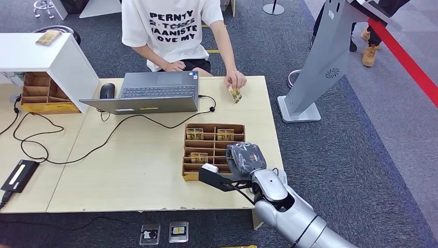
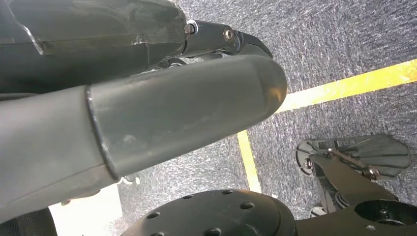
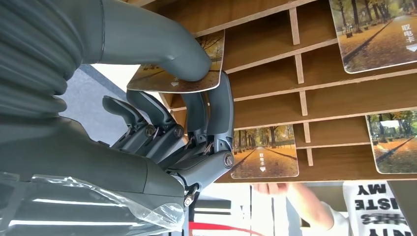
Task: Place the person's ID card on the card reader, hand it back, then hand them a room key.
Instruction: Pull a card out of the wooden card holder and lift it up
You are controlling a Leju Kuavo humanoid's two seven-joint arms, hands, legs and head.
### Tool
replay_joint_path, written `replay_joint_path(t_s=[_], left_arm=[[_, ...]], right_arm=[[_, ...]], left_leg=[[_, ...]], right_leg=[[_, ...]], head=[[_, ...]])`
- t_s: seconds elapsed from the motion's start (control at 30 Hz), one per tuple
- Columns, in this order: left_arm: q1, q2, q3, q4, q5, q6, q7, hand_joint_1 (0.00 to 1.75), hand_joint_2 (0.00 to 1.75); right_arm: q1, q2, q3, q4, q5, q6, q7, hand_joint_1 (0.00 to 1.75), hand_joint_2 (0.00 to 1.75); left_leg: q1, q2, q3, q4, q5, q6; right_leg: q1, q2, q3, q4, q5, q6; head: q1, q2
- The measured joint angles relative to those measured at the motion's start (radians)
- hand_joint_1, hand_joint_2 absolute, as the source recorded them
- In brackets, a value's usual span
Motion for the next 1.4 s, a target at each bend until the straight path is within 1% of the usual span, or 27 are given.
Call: replay_joint_path(t_s=[0.33,0.83,1.27,1.4], left_arm=[[0.000,0.000,0.000,0.000,0.009,0.000,0.000,0.00,0.00],[0.001,0.000,0.000,0.000,0.023,0.000,0.000,0.00,0.00],[0.001,0.000,0.000,0.000,0.023,0.003,-0.003,0.00,0.00],[0.001,0.000,0.000,0.000,0.023,0.003,-0.003,0.00,0.00]], right_arm=[[0.003,-0.004,-0.002,-0.039,-0.002,0.024,0.004,1.75,1.75],[0.000,-0.018,-0.014,-0.214,-0.027,0.062,0.008,1.75,1.75],[-0.003,-0.045,-0.059,-0.357,-0.044,0.039,0.021,1.75,1.75],[-0.004,-0.049,-0.065,-0.372,-0.044,0.030,0.020,1.75,1.75]], left_leg=[[0.000,0.000,0.000,0.000,0.000,0.000],[0.000,0.000,0.000,0.000,0.000,0.000],[0.000,0.000,0.000,0.000,0.000,0.000],[0.000,0.000,0.000,0.000,0.000,0.000]], right_leg=[[0.000,0.000,0.000,0.000,0.000,0.000],[0.000,0.001,0.000,0.000,0.000,0.000],[0.000,0.001,0.000,0.000,0.000,0.000],[0.000,0.001,0.000,0.000,0.000,0.000]], head=[[0.000,0.000],[0.000,0.000],[0.000,0.000],[0.000,0.000]])
